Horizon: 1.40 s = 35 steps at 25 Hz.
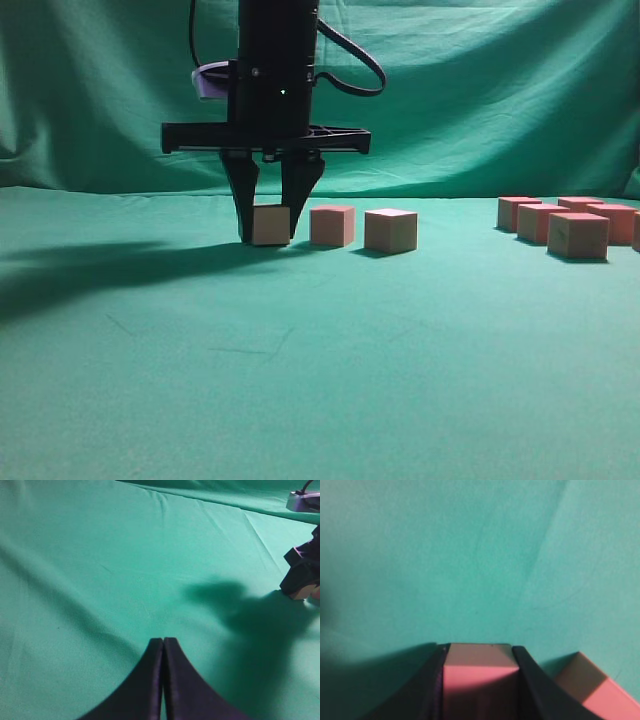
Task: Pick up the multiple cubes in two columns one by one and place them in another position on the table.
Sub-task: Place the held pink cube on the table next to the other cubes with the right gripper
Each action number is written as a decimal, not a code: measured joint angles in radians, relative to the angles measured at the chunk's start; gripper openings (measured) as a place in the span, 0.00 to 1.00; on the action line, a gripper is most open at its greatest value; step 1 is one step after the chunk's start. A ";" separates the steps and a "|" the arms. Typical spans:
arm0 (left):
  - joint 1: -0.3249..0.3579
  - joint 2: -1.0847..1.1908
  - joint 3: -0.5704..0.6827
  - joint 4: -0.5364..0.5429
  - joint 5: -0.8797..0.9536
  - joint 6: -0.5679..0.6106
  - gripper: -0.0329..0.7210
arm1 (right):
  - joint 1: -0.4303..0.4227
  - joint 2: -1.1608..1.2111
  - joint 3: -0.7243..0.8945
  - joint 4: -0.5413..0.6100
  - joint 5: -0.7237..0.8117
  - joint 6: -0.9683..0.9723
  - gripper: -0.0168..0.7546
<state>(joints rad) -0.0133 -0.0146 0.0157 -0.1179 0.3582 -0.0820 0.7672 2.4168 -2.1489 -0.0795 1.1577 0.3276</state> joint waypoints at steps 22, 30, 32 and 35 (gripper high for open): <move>0.000 0.000 0.000 0.000 0.000 0.000 0.04 | 0.000 0.000 0.000 -0.007 -0.040 -0.035 0.51; 0.000 0.000 0.000 0.000 0.000 0.000 0.04 | 0.000 0.000 0.000 -0.014 -0.131 -0.095 0.51; 0.000 0.000 0.000 0.000 0.000 0.000 0.04 | 0.000 0.000 0.000 -0.018 -0.161 -0.122 0.51; 0.000 0.000 0.000 0.000 0.000 0.000 0.04 | 0.000 0.000 -0.002 -0.022 -0.195 -0.131 0.51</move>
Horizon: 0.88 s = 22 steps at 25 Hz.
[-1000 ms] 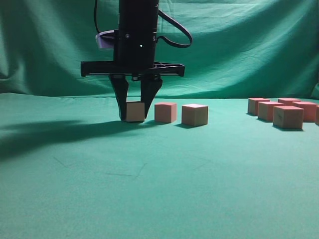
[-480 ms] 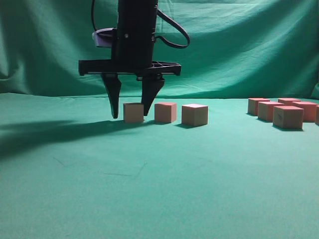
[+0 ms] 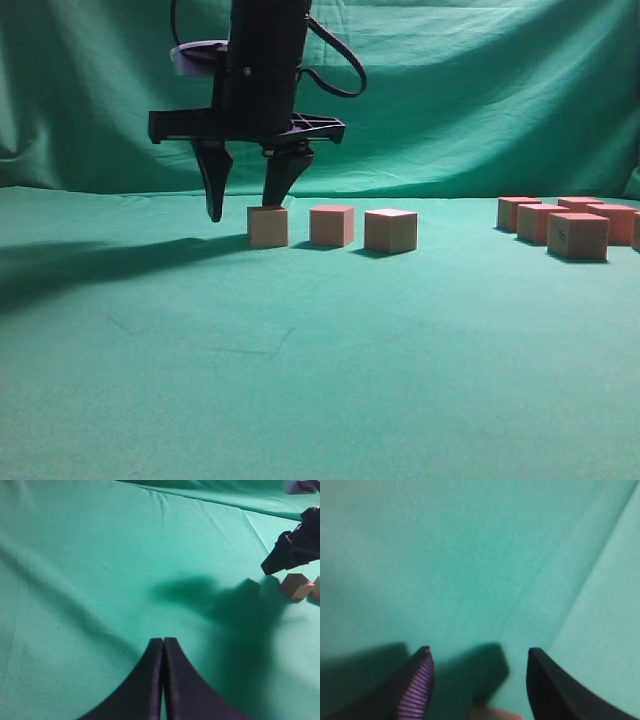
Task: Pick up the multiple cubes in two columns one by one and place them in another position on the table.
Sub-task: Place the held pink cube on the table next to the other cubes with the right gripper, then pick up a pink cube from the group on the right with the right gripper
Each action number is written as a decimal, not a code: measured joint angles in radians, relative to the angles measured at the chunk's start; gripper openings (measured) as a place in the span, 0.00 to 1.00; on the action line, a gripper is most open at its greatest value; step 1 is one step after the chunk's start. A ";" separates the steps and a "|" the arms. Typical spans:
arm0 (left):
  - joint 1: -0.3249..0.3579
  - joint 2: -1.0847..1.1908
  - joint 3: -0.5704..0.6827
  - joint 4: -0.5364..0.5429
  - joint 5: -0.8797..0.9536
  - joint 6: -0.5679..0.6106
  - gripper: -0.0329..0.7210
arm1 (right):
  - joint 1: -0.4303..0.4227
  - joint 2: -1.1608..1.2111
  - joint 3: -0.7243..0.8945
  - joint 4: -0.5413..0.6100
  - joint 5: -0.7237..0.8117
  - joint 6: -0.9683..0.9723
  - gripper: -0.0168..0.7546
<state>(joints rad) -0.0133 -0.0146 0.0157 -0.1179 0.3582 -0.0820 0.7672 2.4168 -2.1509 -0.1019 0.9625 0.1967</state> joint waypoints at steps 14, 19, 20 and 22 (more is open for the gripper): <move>0.000 0.000 0.000 0.000 0.000 0.000 0.04 | 0.000 -0.163 -0.277 -0.049 0.276 -0.029 0.51; 0.000 0.000 0.000 0.000 0.000 0.000 0.04 | 0.000 -0.332 -0.275 -0.055 0.298 -0.031 0.51; 0.000 0.000 0.000 0.000 0.000 0.000 0.04 | 0.000 -0.366 -0.265 -0.055 0.300 -0.031 0.51; 0.000 0.000 0.000 0.000 0.000 0.000 0.04 | 0.000 -0.460 -0.231 -0.074 0.300 -0.031 0.51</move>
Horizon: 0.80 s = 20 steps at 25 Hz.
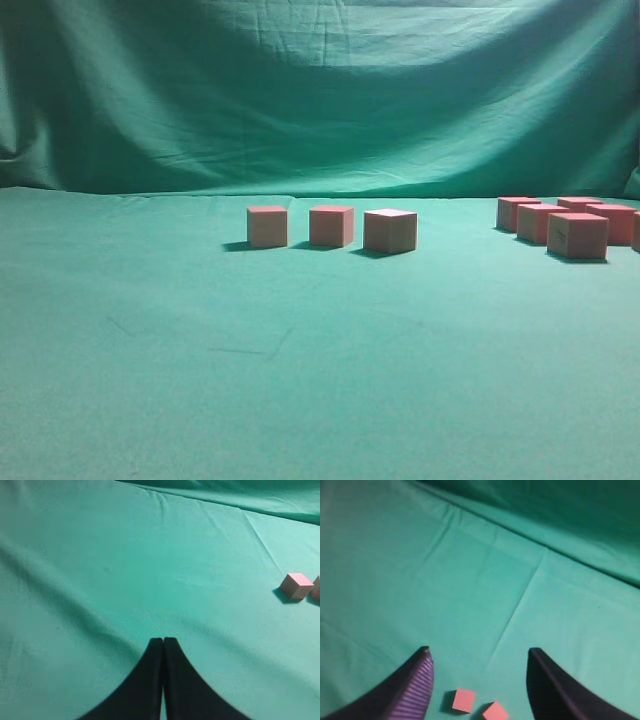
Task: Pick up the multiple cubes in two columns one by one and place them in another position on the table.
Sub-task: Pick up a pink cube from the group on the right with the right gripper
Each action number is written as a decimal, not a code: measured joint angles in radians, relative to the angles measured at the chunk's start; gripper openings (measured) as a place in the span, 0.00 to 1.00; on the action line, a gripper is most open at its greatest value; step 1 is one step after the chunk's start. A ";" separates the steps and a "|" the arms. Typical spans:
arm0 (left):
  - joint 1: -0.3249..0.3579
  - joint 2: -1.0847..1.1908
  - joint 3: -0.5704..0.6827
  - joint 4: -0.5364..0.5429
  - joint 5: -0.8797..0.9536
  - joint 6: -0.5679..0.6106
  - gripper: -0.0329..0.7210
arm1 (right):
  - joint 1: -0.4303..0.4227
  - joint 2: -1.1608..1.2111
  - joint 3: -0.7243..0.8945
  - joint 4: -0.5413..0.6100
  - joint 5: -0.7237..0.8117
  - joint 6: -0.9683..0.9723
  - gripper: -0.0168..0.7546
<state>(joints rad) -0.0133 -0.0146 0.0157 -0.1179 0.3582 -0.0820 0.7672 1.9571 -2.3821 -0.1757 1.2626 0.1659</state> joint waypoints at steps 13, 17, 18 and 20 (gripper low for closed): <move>0.000 0.000 0.000 0.000 0.000 0.000 0.04 | -0.143 -0.569 0.746 -0.159 0.004 0.128 0.51; 0.000 0.000 0.000 0.000 0.000 0.000 0.04 | -0.304 -0.665 0.994 -0.153 0.000 0.170 0.51; 0.000 0.000 0.000 0.000 0.000 0.000 0.04 | -0.348 -0.682 1.058 -0.139 -0.005 0.171 0.51; 0.000 0.000 0.000 0.000 0.000 0.000 0.04 | -0.426 -0.702 1.177 -0.099 -0.048 0.173 0.51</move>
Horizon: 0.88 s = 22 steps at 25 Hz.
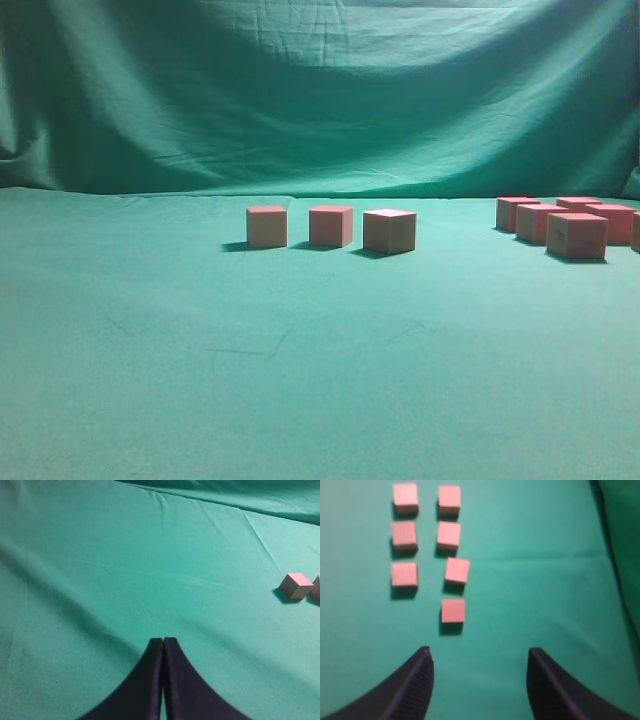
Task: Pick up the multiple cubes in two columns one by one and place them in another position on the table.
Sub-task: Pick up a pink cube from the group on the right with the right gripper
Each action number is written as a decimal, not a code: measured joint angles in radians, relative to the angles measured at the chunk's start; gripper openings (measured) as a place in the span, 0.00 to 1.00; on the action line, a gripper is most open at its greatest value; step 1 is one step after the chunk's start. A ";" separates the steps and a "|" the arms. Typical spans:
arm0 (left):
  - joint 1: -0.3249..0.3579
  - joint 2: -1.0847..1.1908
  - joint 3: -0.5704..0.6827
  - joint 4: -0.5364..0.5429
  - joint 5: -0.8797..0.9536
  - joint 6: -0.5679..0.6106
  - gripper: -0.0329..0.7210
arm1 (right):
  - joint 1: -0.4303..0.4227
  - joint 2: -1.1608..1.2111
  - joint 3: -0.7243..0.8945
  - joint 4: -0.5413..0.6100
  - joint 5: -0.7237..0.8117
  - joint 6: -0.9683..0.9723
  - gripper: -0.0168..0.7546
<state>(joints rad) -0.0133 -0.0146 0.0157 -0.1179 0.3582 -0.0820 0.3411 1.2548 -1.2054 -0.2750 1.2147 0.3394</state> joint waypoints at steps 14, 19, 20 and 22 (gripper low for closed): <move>0.000 0.000 0.000 0.000 0.000 0.000 0.04 | -0.195 0.161 0.380 0.181 -0.475 -0.106 0.51; 0.000 0.000 0.000 0.000 0.000 0.000 0.04 | -0.195 0.281 0.380 0.301 -0.578 -0.271 0.51; 0.000 0.000 0.000 0.000 0.000 0.000 0.04 | -0.195 0.300 0.380 0.309 -0.598 -0.292 0.51; 0.000 0.000 0.000 0.000 0.000 0.000 0.04 | -0.195 0.325 0.380 0.313 -0.637 -0.316 0.51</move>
<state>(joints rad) -0.0133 -0.0146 0.0157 -0.1179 0.3582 -0.0820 0.1460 1.5798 -0.8251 0.0378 0.5773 0.0236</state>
